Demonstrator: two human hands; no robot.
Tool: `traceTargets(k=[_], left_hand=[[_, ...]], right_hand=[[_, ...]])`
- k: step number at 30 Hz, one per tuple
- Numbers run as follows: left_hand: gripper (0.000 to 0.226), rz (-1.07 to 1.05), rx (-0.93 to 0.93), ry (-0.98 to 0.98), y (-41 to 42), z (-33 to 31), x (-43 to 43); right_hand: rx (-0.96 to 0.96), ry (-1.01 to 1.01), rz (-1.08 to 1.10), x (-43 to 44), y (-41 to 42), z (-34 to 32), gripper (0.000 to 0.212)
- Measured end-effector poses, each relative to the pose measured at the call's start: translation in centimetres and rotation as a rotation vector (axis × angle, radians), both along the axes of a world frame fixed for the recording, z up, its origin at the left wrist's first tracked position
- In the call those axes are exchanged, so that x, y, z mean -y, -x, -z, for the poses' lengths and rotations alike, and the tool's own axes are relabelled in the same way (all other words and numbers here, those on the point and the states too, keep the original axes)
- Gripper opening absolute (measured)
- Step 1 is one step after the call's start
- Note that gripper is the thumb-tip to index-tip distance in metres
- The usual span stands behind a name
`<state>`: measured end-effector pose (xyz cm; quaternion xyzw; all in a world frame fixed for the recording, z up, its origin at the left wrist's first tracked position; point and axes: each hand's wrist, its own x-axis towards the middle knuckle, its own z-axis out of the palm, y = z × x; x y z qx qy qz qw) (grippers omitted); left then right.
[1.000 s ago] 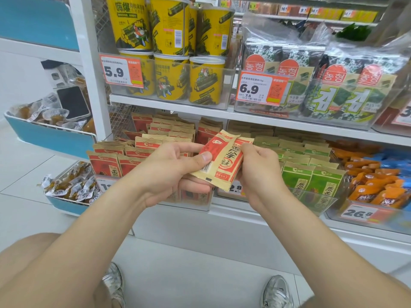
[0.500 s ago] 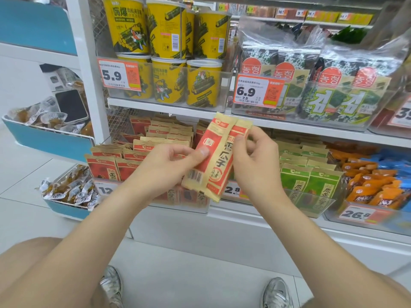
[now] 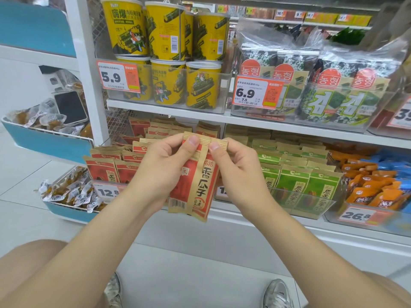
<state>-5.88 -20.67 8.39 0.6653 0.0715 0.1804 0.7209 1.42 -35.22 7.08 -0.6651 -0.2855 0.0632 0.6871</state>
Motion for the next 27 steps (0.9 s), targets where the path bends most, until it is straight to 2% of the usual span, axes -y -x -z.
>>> traceTargets(k=[2, 4, 6, 7, 8, 10, 12, 14, 15, 18, 20, 22, 25, 27], left_hand=[[0.026, 0.019, -0.013, 0.032, -0.1, 0.1, -0.1], [0.027, 0.024, -0.026, 0.058, -0.2, 0.2, -0.1], [0.026, -0.018, -0.016, 0.118, -0.3, 0.2, 0.0], [0.030, -0.052, -0.016, 0.157, -0.5, 0.3, -0.2], [0.037, -0.073, -0.027, 0.186, -0.6, 0.2, -0.4], [0.054, -0.053, -0.084, 0.205, -0.8, 0.2, -0.8], [0.064, -0.002, -0.133, 0.197, -0.9, 0.2, -0.9], [0.065, -0.002, -0.132, 0.182, -0.9, 0.2, -0.7], [0.065, -0.016, -0.129, 0.162, -0.9, 0.2, -0.7], [0.061, -0.025, -0.164, -0.007, -0.9, 0.1, -0.9], [0.046, 0.018, -0.209, -0.158, -0.8, -0.1, -1.3], [0.030, 0.082, -0.253, -0.202, -0.5, -0.5, -1.5], [0.041, 0.140, -0.310, -0.169, -0.1, -1.5, -1.6], [0.041, 0.100, -0.234, -0.245, 0.1, -1.8, -1.8]], right_hand=[[-0.019, 0.004, -0.009, 0.0, 0.2, -0.3, 0.023], [0.069, 0.041, 0.022, 0.0, 0.1, -0.2, 0.027], [0.124, 0.059, 0.039, 0.1, -0.1, -0.3, 0.038], [0.090, 0.049, 0.032, 0.3, -0.3, -0.5, 0.043], [0.025, 0.021, -0.002, 0.5, -0.5, -0.9, 0.044], [-0.031, -0.031, -0.132, 1.0, -0.9, -1.7, 0.029], [0.083, 0.030, -0.244, 1.4, -1.3, -1.7, 0.045], [0.274, 0.158, -0.264, 1.6, -2.1, -1.1, 0.048], [0.325, 0.197, -0.252, 1.7, -2.5, -0.9, 0.044], [0.315, 0.242, -0.195, 2.4, -3.7, -0.8, 0.034], [0.309, 0.258, -0.174, 2.7, -4.1, -1.0, 0.026], [0.264, 0.227, -0.161, 2.7, -4.3, -1.0, 0.016], [0.290, 0.230, -0.024, 2.3, -4.8, -1.1, 0.009], [0.332, 0.207, 0.060, 2.0, -5.1, -1.1, 0.007]])
